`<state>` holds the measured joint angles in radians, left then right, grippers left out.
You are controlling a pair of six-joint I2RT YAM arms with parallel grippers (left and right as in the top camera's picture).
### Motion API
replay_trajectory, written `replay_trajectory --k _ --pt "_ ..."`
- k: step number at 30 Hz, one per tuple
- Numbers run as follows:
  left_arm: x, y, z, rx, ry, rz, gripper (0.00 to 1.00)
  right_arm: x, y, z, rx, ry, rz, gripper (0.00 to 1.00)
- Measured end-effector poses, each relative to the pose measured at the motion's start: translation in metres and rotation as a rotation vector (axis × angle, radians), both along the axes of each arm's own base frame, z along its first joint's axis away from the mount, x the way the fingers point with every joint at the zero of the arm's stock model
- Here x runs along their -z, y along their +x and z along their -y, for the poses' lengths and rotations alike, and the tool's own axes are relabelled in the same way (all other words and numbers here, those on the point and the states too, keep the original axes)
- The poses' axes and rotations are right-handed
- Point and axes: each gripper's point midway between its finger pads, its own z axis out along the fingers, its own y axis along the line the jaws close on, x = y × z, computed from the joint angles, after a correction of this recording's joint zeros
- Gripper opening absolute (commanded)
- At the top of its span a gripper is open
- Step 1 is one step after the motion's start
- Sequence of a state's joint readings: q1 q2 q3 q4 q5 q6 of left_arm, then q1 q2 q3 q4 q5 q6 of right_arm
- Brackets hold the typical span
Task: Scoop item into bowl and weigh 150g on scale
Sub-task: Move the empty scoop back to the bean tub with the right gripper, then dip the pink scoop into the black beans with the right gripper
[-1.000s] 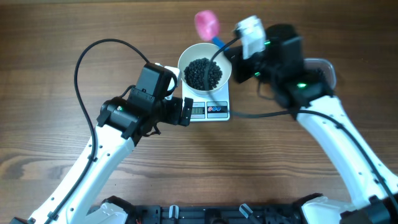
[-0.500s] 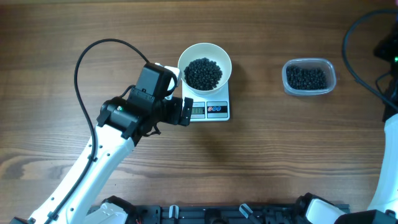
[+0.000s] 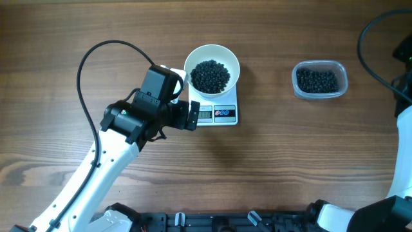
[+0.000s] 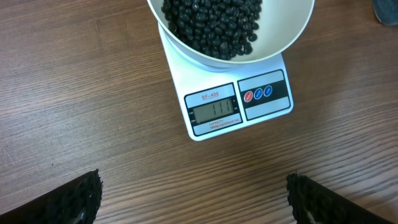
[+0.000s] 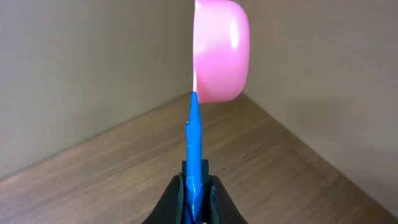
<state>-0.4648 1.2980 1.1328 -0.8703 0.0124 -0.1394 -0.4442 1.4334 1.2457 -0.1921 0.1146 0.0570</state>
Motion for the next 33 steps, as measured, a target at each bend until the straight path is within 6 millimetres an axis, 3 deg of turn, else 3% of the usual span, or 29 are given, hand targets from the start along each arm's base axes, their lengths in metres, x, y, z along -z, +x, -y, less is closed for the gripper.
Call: replay_trajectory --k 5,9,14,20,33 --pt "0.000 0.000 0.000 0.000 -0.001 0.001 1.00 0.034 0.001 -0.057 -0.261 0.217 -0.085 0.04" --pt "0.000 0.000 0.000 0.000 0.000 0.000 1.00 0.067 -0.019 -0.088 -0.369 0.340 -0.229 0.04" --pt "0.000 0.000 0.000 0.000 0.000 0.000 1.00 0.091 -0.042 -0.108 -0.481 0.335 -0.382 0.04" --pt "0.000 0.000 0.000 0.000 0.000 0.000 1.00 0.101 -0.048 -0.152 -0.663 0.278 -0.481 0.04" --pt "0.000 0.000 0.000 0.000 0.000 0.000 1.00 0.136 -0.064 -0.141 -0.606 0.225 -0.682 0.04"
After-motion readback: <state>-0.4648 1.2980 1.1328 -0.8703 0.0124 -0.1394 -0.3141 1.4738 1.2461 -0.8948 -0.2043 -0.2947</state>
